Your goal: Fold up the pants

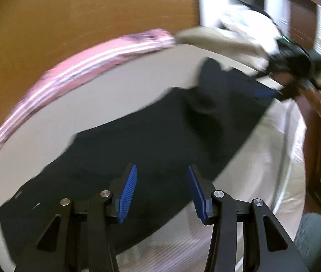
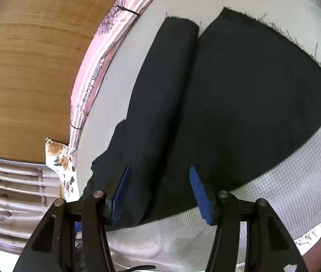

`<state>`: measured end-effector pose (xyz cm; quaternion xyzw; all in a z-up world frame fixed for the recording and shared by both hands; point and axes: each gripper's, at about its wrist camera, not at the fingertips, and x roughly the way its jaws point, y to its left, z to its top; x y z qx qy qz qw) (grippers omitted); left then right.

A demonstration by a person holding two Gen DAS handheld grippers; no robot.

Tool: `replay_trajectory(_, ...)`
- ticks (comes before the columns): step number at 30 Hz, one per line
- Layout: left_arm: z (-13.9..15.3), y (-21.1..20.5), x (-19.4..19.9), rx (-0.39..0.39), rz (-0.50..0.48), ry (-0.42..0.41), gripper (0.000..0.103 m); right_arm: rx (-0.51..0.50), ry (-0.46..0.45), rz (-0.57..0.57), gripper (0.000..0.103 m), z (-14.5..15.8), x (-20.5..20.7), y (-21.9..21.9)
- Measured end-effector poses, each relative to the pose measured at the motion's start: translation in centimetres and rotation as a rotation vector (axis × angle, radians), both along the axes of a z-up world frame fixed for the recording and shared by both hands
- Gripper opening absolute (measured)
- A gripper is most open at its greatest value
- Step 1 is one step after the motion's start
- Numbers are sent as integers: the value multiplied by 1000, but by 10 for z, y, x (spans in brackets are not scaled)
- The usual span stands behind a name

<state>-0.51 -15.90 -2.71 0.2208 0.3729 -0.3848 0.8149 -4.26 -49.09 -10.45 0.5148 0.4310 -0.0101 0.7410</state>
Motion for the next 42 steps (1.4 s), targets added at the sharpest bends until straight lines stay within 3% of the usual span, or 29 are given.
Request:
replay_trajectory(8,-24,-68,-13,26,-177,20,48,40,-29,8,52,-7,11,-11)
replay_trajectory(20,-56,-95,-12,115,-152,35,46,95,-33,-1,52,-29,24,-23)
replay_trajectory(22,-56,-94,-11,107,-152,44,30,100,-31,-14,52,-32,28,-26)
replay_trajectory(25,-55,-94,-8,104,-152,27,17,116,-36,-48,52,-39,38,-37)
replay_trajectory(30,-48,-86,3,52,-113,61,15,119,-15,-86,52,-48,56,-48)
replay_trajectory(31,-47,-85,4,45,-110,62,15,121,-18,-85,47,-47,61,-49)
replay_trajectory(32,-46,-84,6,39,-98,57,15,115,-25,-81,29,-44,66,-48)
replay_trajectory(33,-46,-83,8,35,-91,59,15,95,-36,-63,20,-38,73,-48)
replay_trajectory(40,-45,-66,34,-29,26,112,15,10,-126,11,18,15,135,-34)
replay_trajectory(42,-46,-61,42,-40,61,134,15,17,-167,33,28,27,155,-27)
